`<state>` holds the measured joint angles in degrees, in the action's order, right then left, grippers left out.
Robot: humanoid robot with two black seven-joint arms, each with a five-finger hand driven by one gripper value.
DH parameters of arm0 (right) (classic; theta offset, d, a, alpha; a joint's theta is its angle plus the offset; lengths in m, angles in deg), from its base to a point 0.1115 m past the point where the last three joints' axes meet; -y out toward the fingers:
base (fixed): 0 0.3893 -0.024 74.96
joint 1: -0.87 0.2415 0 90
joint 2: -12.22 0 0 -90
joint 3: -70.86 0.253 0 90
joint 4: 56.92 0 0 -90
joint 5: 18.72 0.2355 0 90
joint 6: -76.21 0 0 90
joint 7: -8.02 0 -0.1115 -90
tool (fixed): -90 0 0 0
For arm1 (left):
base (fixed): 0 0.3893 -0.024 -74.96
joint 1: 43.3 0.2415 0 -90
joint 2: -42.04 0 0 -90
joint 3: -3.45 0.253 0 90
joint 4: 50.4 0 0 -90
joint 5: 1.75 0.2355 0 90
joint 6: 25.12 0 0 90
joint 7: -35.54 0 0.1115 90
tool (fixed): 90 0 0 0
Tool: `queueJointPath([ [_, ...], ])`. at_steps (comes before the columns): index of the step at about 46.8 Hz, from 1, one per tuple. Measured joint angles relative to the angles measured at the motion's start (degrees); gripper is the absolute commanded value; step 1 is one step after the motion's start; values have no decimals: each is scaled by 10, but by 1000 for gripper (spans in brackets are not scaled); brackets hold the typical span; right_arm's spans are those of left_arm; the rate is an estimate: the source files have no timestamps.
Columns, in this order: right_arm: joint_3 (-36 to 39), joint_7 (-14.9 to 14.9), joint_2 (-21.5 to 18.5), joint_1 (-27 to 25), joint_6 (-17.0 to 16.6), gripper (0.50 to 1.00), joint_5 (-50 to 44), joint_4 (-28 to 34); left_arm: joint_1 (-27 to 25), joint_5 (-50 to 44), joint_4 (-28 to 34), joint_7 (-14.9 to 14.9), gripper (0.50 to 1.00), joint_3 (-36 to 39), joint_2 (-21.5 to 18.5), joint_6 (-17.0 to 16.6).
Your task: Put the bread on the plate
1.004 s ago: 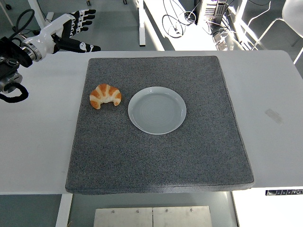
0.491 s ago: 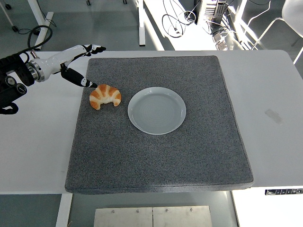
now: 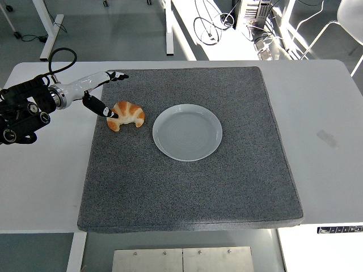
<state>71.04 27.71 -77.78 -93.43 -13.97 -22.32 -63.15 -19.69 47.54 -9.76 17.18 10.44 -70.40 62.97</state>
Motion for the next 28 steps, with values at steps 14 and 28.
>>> queueJointPath([
  [14, 0, 0, 0, 0, 0, 1000, 0, 0, -3, 11, 0, 0, 978, 6, 16, -1],
  [28, 0, 0, 0, 0, 0, 1000, 0, 0, 4, 17, -10, 2, 975, 35, 18, -20],
])
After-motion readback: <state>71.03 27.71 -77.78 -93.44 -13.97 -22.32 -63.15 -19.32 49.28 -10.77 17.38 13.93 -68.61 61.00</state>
